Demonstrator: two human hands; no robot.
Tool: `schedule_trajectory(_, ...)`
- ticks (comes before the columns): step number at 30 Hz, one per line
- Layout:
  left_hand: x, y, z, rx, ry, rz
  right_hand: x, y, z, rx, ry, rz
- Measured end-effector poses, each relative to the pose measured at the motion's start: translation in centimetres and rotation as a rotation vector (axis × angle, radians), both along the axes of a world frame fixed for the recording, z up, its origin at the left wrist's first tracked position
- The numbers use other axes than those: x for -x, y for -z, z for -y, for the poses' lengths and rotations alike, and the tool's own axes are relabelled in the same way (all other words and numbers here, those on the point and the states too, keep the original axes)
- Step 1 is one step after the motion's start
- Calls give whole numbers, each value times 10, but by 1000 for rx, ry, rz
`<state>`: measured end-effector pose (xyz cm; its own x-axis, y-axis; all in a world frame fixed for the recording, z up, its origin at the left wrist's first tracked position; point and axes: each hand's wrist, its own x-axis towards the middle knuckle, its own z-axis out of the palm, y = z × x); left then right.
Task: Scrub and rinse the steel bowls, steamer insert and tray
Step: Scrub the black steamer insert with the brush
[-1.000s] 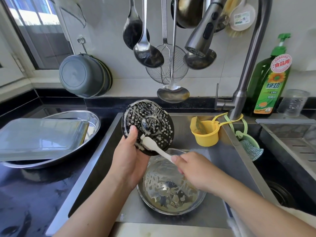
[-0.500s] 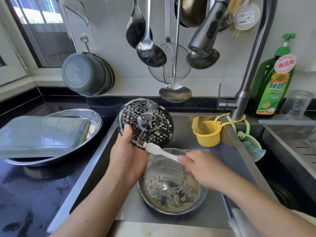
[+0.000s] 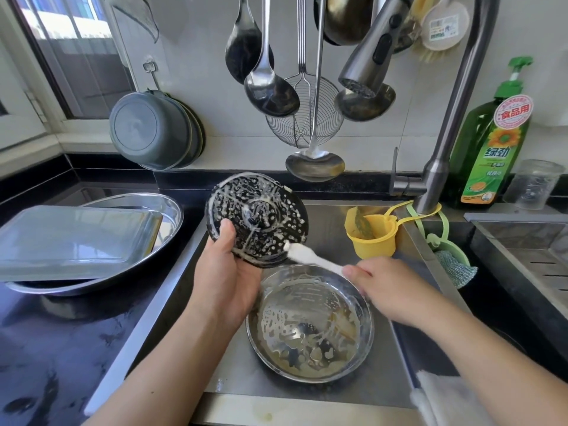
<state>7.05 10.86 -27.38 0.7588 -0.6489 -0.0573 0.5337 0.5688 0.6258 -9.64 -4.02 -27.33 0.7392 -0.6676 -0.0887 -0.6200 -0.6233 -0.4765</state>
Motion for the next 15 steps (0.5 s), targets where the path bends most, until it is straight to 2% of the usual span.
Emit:
schedule_trajectory(2, 3, 4, 2, -21, 11, 41, 0, -2, -1, -8, 9, 31)
schedule_trajectory(6, 10, 10, 5, -71, 66, 87, -13, 3, -24, -37, -112, 89)
schedule_trajectory(11, 2, 9, 4, -54, 23, 77, -1, -11, -5, -57, 20, 63)
schedule_trajectory(15, 9, 9, 6, -74, 65, 70, -9, -6, -34, -79, -155, 57)
